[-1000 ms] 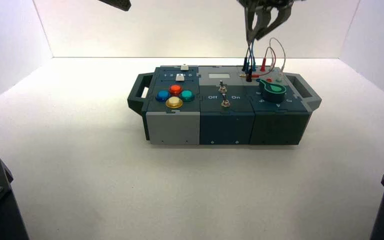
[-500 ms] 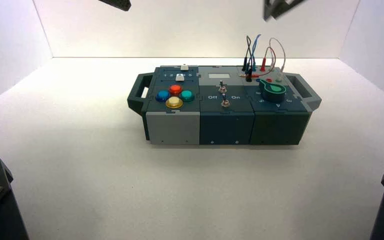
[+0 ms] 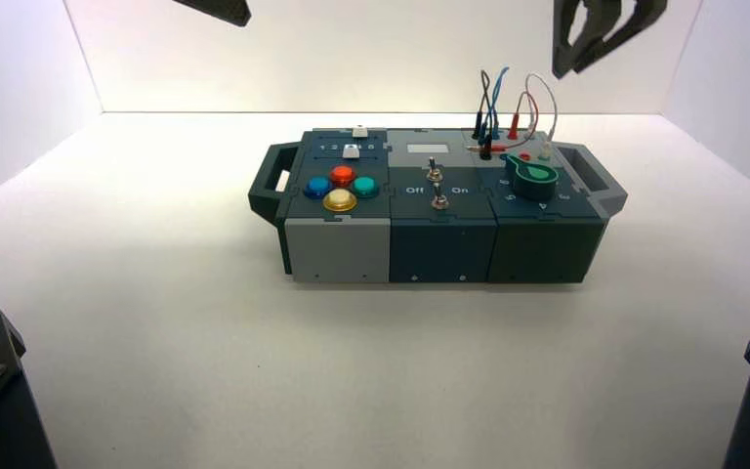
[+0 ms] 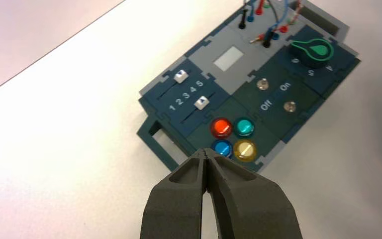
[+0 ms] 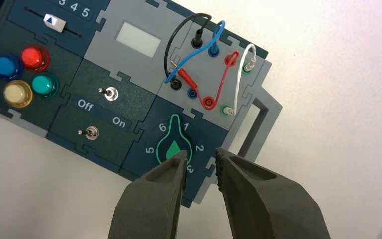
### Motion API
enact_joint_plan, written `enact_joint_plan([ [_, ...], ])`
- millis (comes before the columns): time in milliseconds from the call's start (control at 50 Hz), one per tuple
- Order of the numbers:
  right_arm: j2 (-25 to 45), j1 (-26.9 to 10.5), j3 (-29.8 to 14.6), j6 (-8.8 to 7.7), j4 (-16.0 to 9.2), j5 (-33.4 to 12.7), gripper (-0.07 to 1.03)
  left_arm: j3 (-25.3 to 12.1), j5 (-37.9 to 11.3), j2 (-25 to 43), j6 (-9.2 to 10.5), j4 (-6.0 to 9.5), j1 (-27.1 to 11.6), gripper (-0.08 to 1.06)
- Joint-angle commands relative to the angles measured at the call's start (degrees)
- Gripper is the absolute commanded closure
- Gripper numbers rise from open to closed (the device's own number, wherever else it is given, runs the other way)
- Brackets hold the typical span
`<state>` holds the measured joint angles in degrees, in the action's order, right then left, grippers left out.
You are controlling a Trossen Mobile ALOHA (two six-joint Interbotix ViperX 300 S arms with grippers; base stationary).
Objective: Insert the black wire.
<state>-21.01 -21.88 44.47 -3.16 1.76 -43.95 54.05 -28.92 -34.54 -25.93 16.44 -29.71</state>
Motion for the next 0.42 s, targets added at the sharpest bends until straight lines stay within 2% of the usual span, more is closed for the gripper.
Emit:
enact_joint_plan([
  [20, -2.4, -0.1, 1.4, -0.35, 0.2, 3.3, 0.63, -0.4, 1.1, 0.1, -0.26, 0.00, 0.5, 1.01],
  [120, -3.5, -0.1, 2.9, -0.44, 0.2, 5.1, 0.63, -0.2, 1.1, 1.0, -0.26, 0.00, 0.7, 1.01],
  [420, -3.5, -0.1, 3.4, -0.53, 0.2, 5.6, 0.63, -0.1, 1.1, 1.4, -0.26, 0.00, 0.7, 1.01],
])
